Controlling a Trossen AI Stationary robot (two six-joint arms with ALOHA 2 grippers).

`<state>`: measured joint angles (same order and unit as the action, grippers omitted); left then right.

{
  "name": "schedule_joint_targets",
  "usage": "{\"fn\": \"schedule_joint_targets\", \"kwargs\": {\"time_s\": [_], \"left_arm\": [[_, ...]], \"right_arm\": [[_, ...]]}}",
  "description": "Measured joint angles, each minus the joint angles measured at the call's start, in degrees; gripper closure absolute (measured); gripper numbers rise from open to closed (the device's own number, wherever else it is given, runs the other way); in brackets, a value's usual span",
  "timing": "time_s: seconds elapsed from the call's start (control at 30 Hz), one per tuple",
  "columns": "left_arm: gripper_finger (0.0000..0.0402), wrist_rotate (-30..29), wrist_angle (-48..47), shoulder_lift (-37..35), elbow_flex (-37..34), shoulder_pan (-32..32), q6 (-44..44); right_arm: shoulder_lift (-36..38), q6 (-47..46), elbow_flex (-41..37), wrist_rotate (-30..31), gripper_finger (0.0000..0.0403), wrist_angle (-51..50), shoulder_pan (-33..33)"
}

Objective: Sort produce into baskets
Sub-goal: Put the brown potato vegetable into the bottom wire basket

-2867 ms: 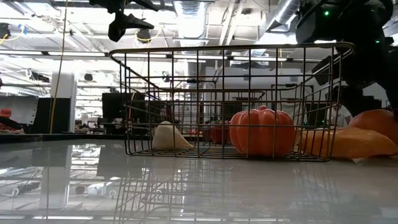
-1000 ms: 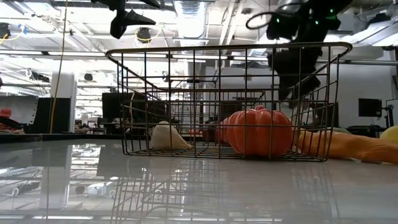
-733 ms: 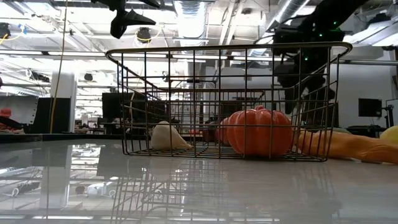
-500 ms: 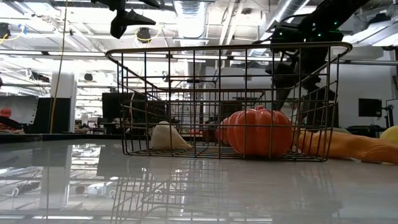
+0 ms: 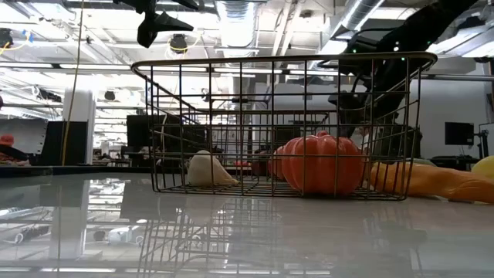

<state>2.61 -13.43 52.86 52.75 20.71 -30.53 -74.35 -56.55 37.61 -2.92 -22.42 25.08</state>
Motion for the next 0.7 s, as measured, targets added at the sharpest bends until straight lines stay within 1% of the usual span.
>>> {"fn": "schedule_joint_targets", "kwargs": {"time_s": [0.1, 0.47, 0.57, 0.7], "left_arm": [[0.02, 0.0, 0.03, 0.0, 0.0, 0.0, -0.01], [0.02, 0.02, 0.04, 0.0, 0.0, 0.02, -0.19], [0.02, 0.02, 0.02, -0.21, 0.0, 0.02, -0.21], [0.02, 0.02, 0.04, -0.39, 0.0, 0.02, -0.24]], "right_arm": [[0.0, -0.19, -2.27, -0.12, 0.0059, 3.27, 0.28], [0.17, 3.08, -3.09, -0.2, 0.0103, 2.91, 0.94], [0.09, 4.72, -1.96, -0.46, 0.0109, 1.74, 0.9], [0.04, 8.19, 1.76, -0.7, 0.0111, -3.36, 0.96]]}}
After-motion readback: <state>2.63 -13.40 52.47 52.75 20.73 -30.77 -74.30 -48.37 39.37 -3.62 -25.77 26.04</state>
